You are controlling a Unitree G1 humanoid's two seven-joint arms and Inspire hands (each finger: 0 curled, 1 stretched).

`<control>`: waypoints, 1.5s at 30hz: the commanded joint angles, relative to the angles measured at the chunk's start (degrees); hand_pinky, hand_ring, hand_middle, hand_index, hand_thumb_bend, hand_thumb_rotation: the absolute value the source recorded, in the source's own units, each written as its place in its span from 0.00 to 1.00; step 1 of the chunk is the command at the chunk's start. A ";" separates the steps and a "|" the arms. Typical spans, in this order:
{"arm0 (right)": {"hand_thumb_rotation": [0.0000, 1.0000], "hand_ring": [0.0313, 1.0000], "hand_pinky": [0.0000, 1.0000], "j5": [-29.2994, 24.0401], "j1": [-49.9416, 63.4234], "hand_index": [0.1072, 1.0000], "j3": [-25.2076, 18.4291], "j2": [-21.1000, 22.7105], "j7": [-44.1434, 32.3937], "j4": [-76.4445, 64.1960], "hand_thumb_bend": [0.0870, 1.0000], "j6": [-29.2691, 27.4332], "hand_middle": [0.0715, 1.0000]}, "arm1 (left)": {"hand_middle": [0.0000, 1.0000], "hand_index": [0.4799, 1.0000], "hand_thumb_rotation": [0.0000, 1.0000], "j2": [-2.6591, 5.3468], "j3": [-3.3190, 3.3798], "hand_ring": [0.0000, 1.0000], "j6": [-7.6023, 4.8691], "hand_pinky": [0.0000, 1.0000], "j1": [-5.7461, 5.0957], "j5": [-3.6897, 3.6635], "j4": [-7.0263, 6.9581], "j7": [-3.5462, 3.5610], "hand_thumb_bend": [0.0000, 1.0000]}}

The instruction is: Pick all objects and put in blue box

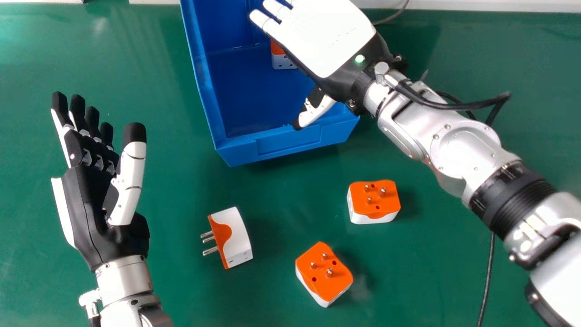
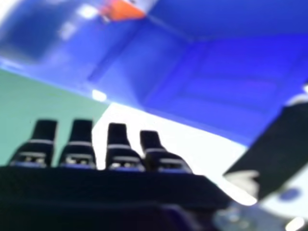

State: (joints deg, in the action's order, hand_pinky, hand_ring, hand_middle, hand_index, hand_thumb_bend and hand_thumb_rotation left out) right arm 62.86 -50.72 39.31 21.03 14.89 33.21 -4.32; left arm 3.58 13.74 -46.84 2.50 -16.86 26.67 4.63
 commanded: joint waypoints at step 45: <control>0.40 1.00 1.00 0.91 28.07 1.00 -15.53 3.50 -79.01 -59.56 1.00 33.32 1.00 | 1.00 1.00 0.41 0.91 -0.86 1.00 0.91 1.00 -3.37 0.80 -4.20 0.48 0.63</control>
State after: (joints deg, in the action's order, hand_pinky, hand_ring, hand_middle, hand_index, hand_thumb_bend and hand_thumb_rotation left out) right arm 62.00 -21.44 24.45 24.66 -64.62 -26.32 29.06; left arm 3.54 13.13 -45.54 -0.77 -16.63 23.54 5.08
